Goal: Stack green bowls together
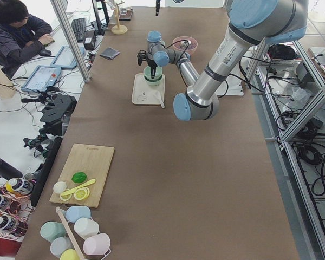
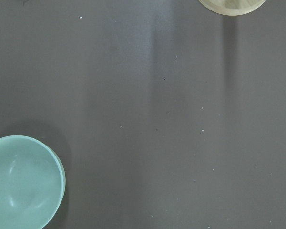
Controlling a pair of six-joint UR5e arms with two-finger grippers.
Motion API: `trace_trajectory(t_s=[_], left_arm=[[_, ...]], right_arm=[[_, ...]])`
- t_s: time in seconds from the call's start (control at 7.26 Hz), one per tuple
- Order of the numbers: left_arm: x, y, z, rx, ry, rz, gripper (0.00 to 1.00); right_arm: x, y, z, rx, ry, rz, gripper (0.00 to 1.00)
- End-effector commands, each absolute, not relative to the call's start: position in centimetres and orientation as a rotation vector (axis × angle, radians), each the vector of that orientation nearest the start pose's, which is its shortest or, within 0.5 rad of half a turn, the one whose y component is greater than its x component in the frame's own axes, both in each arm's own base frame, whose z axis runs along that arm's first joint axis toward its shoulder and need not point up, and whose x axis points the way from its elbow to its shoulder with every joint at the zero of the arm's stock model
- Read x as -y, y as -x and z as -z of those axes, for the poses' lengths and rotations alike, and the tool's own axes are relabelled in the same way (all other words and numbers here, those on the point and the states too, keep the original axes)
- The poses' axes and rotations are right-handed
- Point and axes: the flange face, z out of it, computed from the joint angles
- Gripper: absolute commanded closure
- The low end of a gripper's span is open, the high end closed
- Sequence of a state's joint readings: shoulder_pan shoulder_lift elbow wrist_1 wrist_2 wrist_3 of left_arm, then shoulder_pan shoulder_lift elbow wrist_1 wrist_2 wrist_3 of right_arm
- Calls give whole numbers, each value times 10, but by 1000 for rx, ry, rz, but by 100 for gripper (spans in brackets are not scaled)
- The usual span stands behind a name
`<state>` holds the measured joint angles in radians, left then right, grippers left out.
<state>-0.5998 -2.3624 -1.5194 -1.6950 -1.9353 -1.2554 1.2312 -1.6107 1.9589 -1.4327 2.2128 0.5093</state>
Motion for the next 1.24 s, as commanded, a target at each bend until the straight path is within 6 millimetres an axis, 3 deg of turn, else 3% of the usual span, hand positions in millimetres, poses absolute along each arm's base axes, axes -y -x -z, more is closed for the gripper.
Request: trace_trajectory(t_s=[0.0,1.1], left_arm=[[492,-546,-186,-914,-69,107,100],[499,-557,-198,-945,-88,96,100]], right_arm=[[474,90,-477,766,-168,-4,0],[474,90,-477,765,-168,-4,0]])
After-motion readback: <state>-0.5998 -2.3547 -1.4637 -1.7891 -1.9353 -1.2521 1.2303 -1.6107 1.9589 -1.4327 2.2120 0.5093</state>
